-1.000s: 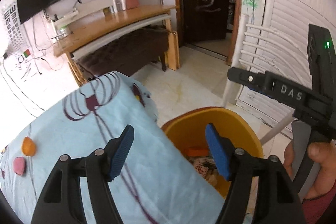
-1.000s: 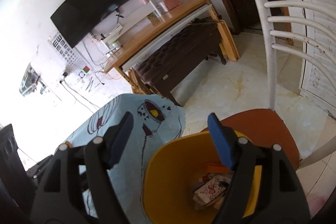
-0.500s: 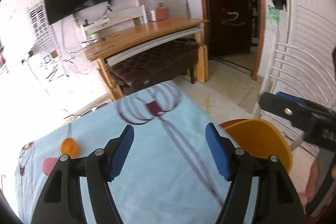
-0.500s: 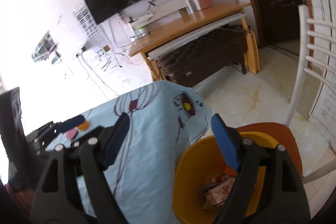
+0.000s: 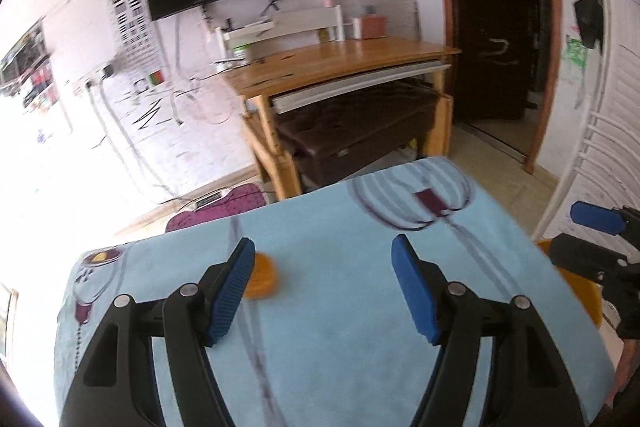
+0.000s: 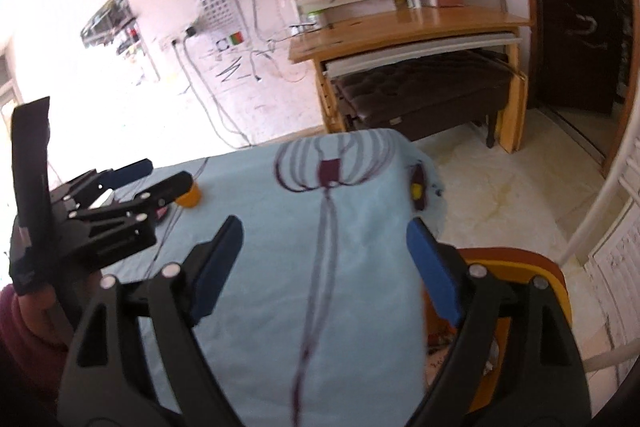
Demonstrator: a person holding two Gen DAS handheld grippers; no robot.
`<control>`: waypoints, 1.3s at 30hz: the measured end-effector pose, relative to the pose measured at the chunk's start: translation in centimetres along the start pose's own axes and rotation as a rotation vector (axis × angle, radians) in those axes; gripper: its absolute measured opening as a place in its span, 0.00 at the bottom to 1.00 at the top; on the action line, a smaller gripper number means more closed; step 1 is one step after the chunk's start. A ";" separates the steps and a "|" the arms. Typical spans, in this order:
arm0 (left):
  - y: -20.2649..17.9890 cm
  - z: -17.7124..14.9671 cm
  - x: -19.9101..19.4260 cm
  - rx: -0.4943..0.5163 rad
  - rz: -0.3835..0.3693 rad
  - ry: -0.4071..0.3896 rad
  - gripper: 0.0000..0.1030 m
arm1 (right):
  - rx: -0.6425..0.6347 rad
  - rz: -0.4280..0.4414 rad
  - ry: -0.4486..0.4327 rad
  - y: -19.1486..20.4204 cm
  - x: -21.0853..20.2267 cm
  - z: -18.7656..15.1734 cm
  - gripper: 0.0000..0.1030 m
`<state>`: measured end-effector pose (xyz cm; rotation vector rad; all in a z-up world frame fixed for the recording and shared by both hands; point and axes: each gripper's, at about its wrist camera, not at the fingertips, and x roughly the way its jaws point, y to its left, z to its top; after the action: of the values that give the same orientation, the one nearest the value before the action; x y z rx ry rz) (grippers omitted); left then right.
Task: Collect trash
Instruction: 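Return both grippers to the table toward the orange cap and pink sponge, then close left gripper on the pink sponge while right closes on the orange cap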
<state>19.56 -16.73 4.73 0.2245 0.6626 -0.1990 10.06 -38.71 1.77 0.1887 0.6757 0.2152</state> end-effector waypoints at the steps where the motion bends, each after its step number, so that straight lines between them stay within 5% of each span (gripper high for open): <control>1: 0.7 -0.1 0.0 -0.006 0.009 0.003 0.65 | -0.012 0.004 0.006 0.6 0.4 0.2 0.78; 14: 11.1 -2.1 3.5 -0.156 0.003 0.193 0.70 | -0.103 0.056 0.095 7.8 5.9 2.7 0.82; 31: 13.6 -4.6 6.4 -0.231 -0.087 0.295 0.69 | -0.135 0.057 0.164 13.0 10.6 4.3 0.88; 39: 13.1 -4.7 6.5 -0.225 -0.153 0.269 0.46 | -0.161 0.024 0.196 14.6 12.7 4.3 0.88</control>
<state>25.12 -3.65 -1.06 -0.0171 0.9641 -0.2418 20.41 -21.83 1.01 0.0210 0.8471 0.3130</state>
